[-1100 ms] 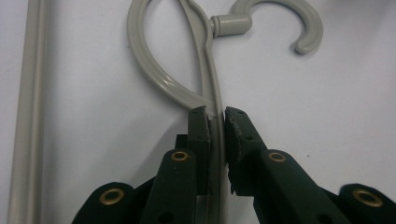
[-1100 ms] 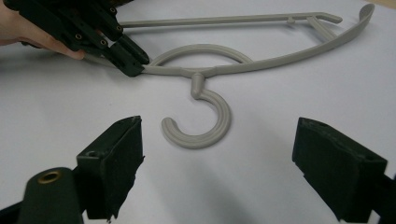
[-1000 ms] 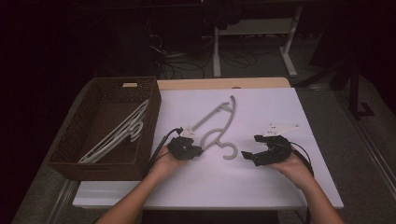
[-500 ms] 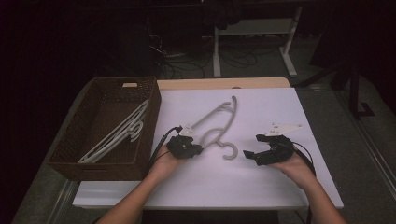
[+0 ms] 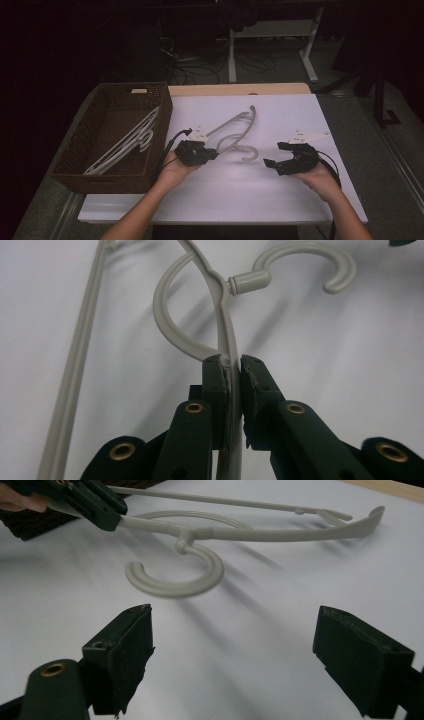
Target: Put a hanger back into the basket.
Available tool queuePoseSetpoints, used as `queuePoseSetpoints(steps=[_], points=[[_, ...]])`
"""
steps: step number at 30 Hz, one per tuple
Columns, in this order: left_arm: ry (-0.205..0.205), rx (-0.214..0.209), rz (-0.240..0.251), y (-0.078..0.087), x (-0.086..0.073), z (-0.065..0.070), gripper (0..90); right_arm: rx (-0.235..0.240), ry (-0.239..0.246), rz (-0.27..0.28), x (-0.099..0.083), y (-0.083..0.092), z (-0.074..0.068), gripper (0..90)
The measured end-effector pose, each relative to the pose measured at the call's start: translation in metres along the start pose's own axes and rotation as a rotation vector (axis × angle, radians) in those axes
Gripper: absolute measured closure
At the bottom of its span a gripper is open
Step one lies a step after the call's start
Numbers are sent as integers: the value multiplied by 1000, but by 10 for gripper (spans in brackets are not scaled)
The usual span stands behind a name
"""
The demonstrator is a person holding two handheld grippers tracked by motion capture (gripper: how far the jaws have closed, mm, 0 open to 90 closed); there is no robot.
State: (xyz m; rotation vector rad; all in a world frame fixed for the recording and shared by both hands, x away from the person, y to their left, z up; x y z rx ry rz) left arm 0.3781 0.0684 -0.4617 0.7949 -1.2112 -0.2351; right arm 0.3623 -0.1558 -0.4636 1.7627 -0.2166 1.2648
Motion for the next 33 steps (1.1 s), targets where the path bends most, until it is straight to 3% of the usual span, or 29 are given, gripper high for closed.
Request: queuePoseSetpoints(steps=[16,26,33], points=[[-54,17,73,45,46,3,828,-3,-13,11,2,3,4,153],[-66,27,102,68,62,-4,830,-5,-13,9,2,3,4,153],[-85,66,125,92,76,-13,830,-5,-13,7,1,3,5,153]])
Point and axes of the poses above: each handheld gripper's, and its own axes: y roughly backward along the jaws, x roughly out of its top, z roughly to its right, the point moved 9 cm from there along -y, roughly forward along the jaws, and after that the axes turned 7 degrees about -x, right-handed, at the moved point
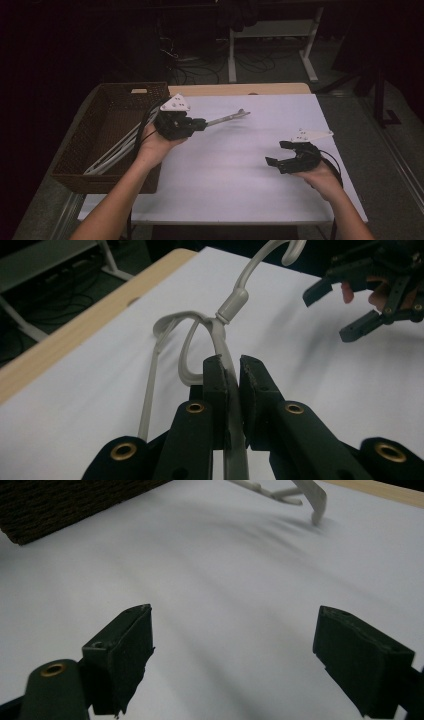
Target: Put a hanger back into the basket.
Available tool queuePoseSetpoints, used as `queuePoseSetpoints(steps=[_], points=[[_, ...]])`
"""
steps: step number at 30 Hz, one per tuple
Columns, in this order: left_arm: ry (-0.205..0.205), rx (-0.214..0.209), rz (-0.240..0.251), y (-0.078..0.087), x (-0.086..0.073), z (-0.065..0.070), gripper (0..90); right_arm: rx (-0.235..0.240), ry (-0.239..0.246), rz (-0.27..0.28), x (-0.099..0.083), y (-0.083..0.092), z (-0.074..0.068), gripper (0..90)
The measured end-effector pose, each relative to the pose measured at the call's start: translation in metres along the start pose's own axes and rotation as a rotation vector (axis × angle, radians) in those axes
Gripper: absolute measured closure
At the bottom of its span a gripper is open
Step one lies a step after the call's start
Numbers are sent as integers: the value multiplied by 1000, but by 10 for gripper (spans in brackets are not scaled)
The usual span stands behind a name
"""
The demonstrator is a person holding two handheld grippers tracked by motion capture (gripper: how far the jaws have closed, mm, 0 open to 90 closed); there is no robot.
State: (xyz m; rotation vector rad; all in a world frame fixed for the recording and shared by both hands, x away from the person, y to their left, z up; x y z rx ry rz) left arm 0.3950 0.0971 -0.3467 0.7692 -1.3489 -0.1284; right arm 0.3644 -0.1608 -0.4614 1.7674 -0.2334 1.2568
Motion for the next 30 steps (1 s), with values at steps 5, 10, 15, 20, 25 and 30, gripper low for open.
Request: queuePoseSetpoints(steps=[5,10,15,20,25,30], points=[[-6,38,27,24,10,-11,829,-1,-1,-1,0,-1,1,153],[-1,80,49,56,14,-24,829,-4,1,-5,-1,-1,1,153],[16,109,56,87,14,-35,829,-7,1,-10,-2,-2,2,153],[35,136,84,117,15,-44,829,-9,-3,-10,-3,-4,4,153],[46,187,125,153,15,-52,829,-12,-9,-16,-4,-4,7,153],[67,232,152,185,4,-60,829,-18,-6,-18,-5,-4,8,153]])
Point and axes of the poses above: each handheld gripper's, and its own axes: y roughly backward along the jaws, x roughly out of its top, z roughly to its right, the point moved 9 cm from there along -y, roughly forward along the jaws, and after that the axes turned 7 degrees about -x, right-handed, at the moved point
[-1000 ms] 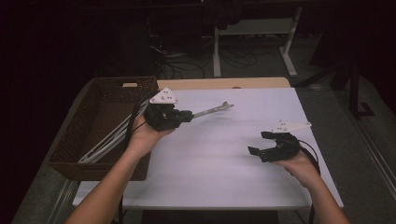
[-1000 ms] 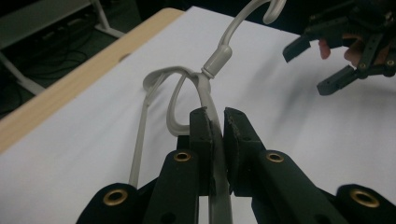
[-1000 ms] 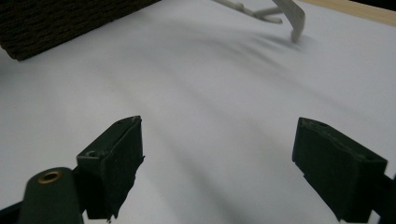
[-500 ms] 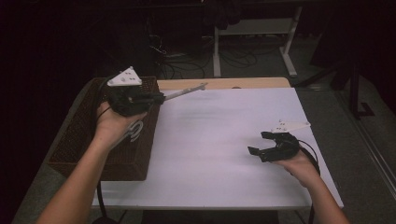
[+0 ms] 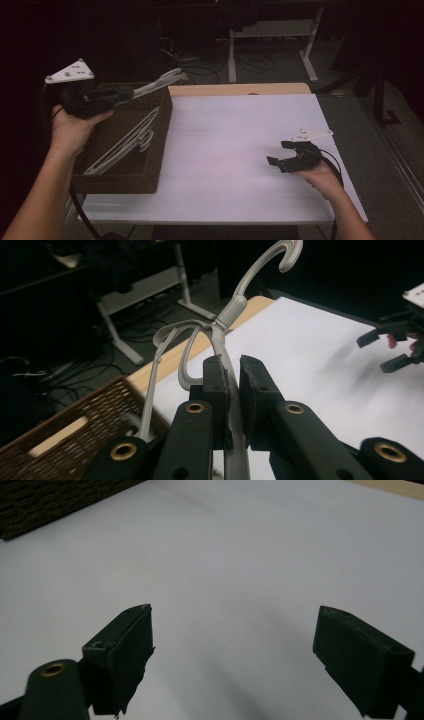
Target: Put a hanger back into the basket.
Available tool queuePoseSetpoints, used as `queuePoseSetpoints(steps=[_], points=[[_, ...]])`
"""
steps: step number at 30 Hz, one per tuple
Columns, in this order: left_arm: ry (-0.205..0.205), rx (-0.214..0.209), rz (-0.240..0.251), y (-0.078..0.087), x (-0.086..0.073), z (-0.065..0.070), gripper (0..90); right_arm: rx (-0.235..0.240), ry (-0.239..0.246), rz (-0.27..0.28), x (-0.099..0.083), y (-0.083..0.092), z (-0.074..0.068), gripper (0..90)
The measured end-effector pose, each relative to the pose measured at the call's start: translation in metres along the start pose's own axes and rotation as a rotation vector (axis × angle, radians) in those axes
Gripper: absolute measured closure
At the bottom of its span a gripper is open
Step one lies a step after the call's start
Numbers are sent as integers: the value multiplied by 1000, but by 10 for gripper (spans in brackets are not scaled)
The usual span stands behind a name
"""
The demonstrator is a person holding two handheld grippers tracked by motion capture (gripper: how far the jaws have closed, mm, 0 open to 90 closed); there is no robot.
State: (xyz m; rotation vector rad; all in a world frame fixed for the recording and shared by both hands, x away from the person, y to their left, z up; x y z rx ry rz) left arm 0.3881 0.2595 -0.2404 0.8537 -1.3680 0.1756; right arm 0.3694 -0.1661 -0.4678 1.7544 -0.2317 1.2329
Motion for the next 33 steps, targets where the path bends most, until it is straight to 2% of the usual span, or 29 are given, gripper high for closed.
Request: queuePoseSetpoints(steps=[10,16,20,26,33], points=[[74,52,25,48,-28,-24,829,-14,-2,-10,-1,-1,1,153],[118,76,22,64,-51,-35,828,-17,-2,-14,-2,-2,2,153],[148,71,12,64,-68,-38,828,-20,-4,-15,-2,-2,3,153],[178,87,0,62,-89,-46,828,-24,-6,-17,-3,-2,4,153],[214,78,4,47,-104,-56,828,-24,-6,-22,-3,-3,4,153]])
Point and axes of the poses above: each handheld gripper's, and its own axes: y roughly backward along the jaws, x roughly out of its top, z roughly to its right, the point moved 9 cm from there along -y, roughly forward along the jaws, and after that the axes turned 7 degrees about -x, right-handed, at the moved point
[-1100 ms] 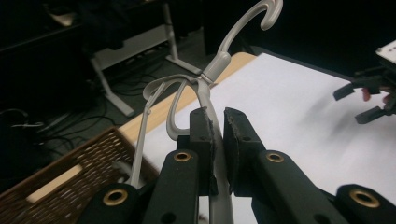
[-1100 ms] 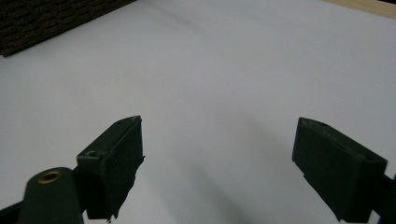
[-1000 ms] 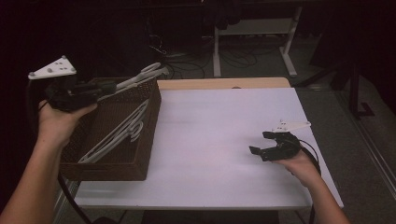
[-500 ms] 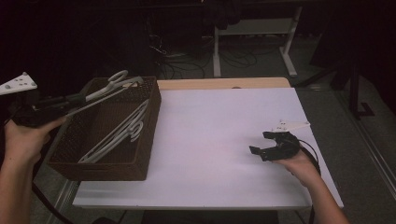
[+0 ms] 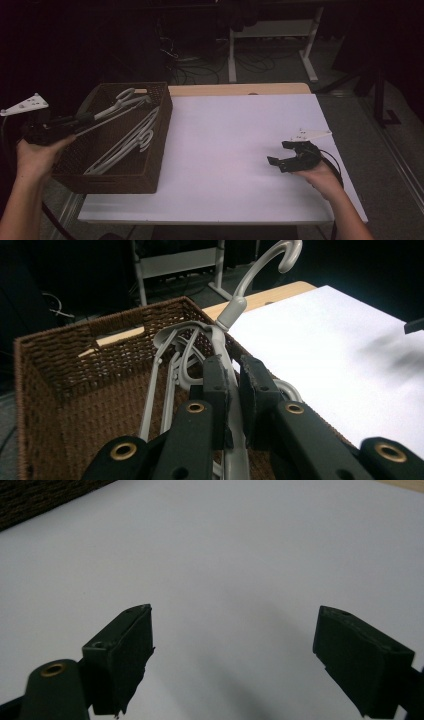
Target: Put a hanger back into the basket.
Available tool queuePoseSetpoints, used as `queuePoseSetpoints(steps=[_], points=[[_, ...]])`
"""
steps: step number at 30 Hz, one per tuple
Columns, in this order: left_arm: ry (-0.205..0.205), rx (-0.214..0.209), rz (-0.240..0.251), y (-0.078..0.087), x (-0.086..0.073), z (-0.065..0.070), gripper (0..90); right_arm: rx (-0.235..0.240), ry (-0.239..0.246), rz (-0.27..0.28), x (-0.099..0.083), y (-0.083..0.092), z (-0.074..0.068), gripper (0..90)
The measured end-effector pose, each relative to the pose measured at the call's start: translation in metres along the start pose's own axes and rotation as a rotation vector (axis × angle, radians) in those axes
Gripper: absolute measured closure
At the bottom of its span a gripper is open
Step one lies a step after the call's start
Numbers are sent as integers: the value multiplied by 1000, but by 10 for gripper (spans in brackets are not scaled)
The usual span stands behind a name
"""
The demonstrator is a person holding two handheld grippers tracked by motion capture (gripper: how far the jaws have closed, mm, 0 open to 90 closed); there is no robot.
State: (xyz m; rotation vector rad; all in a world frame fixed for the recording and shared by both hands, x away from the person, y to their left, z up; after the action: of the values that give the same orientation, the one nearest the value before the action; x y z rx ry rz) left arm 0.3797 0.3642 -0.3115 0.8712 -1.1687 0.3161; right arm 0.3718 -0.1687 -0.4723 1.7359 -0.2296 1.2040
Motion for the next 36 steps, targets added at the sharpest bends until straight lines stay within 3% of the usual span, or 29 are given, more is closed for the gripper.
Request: queuePoseSetpoints(steps=[6,11,14,23,25,29,33,36], points=[[16,-39,1,-31,-9,-6,827,-1,0,-4,-1,-1,1,153],[38,-53,-36,-48,-22,-14,826,-1,0,-8,-2,-1,1,153],[62,-60,-43,-46,-28,-18,824,-1,-1,-10,-3,-1,2,153],[76,-63,-161,-45,-49,-20,811,4,4,-12,-2,-2,0,153],[75,-48,-145,-44,-48,-22,752,4,3,-11,-2,-2,0,153],[84,-64,-115,-45,-41,-20,621,4,3,-10,-2,-2,0,153],[70,-116,-86,-50,-29,-4,496,3,-4,-7,-2,0,2,153],[31,-153,-77,-59,-19,16,413,3,-5,0,-1,2,3,153]])
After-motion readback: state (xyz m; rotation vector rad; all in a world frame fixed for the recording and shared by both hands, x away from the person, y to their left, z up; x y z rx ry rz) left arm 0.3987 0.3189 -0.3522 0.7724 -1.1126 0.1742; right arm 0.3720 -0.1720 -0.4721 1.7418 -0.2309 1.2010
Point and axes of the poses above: each handheld gripper's, and its own axes: y roughly backward along the jaws, x roughly out of its top, z roughly to its right, the point moved 9 cm from there along -y, roughly forward along the jaws, and after that the axes turned 7 degrees about -x, right-handed, at the moved point
